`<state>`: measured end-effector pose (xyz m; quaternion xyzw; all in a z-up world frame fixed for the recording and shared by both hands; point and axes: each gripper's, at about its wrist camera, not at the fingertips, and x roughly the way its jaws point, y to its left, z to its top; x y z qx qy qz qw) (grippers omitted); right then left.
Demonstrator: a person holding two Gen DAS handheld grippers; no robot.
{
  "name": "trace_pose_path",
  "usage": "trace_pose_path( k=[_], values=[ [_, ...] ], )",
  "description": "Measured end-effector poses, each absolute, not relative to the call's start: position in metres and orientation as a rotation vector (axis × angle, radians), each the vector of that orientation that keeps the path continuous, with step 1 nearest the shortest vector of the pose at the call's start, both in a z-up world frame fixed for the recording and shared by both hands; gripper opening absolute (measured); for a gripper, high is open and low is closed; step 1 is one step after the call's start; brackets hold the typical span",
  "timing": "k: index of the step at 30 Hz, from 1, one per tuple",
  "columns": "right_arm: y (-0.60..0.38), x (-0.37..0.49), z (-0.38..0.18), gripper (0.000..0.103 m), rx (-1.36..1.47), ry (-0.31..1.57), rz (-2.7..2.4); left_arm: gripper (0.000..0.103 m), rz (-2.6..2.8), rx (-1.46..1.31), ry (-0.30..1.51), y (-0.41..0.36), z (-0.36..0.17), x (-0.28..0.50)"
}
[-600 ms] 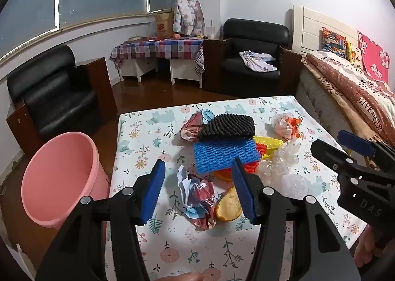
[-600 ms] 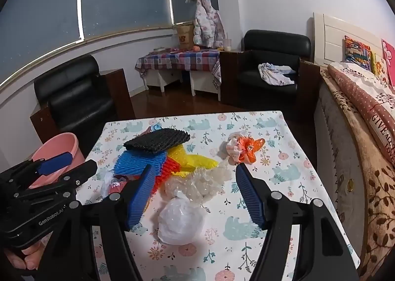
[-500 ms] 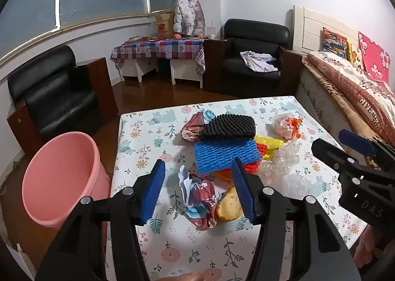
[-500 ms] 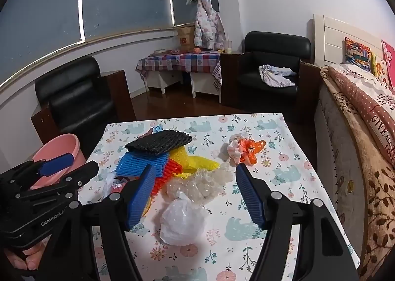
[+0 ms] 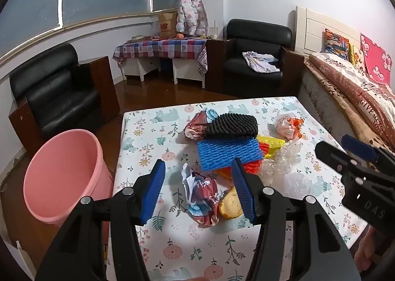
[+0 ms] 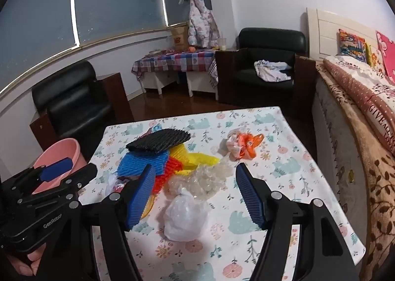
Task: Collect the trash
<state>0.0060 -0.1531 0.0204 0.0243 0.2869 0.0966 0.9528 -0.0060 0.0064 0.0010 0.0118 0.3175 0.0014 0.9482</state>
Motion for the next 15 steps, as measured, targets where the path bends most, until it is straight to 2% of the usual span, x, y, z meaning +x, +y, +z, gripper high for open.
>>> trace_pose_path(
  k=[15],
  values=[
    [-0.1497,-0.0037,0.0233,0.067,0.031,0.544,0.195,0.056,0.019,-0.001,0.642,0.0101,0.0002,-0.0107]
  ],
)
